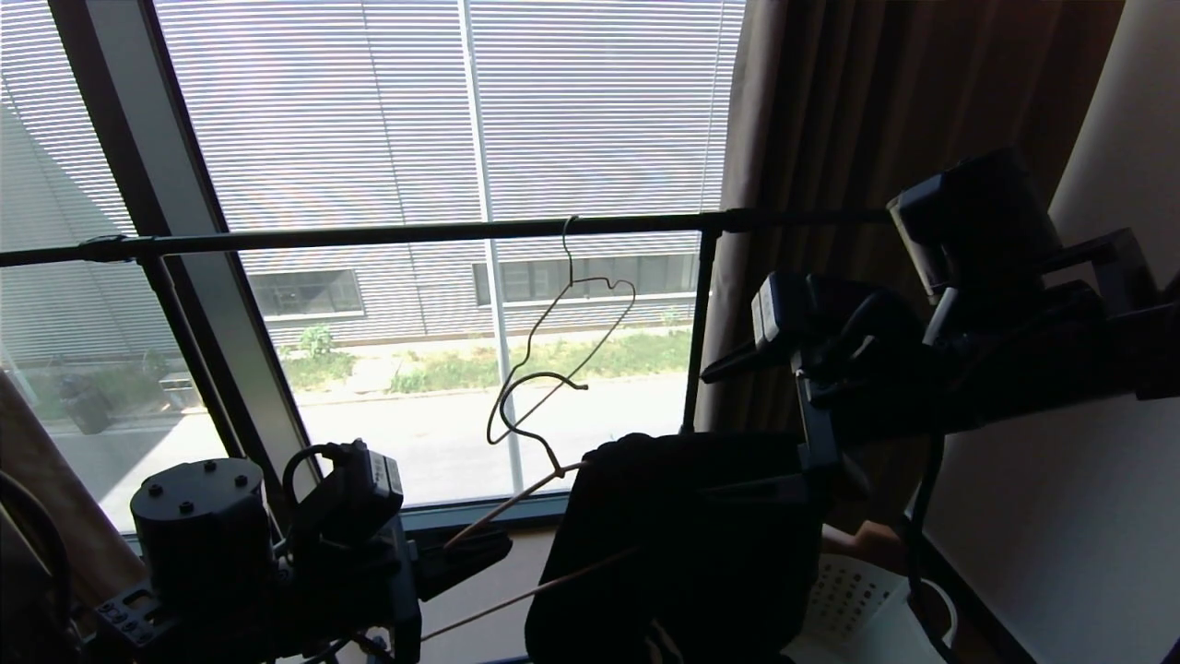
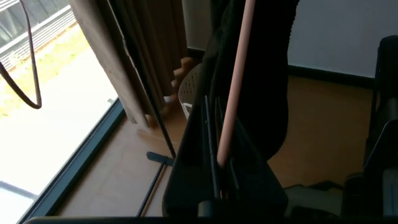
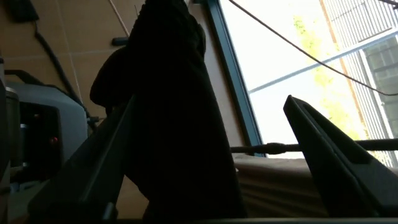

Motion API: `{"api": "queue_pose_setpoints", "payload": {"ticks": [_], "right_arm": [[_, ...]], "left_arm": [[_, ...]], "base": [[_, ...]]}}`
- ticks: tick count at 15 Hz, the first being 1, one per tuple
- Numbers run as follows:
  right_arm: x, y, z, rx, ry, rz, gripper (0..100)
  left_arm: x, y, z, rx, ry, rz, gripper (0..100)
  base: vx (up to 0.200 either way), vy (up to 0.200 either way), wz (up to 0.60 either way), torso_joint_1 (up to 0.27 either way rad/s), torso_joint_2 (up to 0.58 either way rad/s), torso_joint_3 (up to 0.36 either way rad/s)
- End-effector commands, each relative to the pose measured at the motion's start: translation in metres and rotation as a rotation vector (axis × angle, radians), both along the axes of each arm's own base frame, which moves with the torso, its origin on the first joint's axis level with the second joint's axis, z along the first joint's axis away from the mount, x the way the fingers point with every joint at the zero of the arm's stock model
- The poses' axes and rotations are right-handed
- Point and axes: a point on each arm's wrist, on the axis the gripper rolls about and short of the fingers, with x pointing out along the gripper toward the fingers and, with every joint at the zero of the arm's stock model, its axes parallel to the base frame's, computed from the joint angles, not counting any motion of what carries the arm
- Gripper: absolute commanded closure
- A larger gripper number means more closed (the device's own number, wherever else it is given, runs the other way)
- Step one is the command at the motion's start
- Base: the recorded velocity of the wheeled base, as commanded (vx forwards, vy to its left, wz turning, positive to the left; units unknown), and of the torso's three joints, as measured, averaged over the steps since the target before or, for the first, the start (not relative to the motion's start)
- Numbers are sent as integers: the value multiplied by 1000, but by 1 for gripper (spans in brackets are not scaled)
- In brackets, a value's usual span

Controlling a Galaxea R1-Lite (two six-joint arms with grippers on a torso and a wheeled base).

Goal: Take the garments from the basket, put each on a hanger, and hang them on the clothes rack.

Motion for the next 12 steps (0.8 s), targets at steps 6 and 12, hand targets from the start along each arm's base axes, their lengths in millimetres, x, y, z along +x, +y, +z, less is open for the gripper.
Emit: {"api": "queue_pose_setpoints", "payload": {"ticks": [6, 12], "right_arm": [[24, 12, -33, -35, 93, 2, 0], [27, 18, -40, -30, 127, 24, 0]], "left_arm": [[-4, -6, 0, -11, -1, -65, 100], [-4, -8, 0, -12, -4, -70, 100]], "base": [[0, 0, 0, 0, 0, 0], [0, 0, 0, 0, 0, 0]]}}
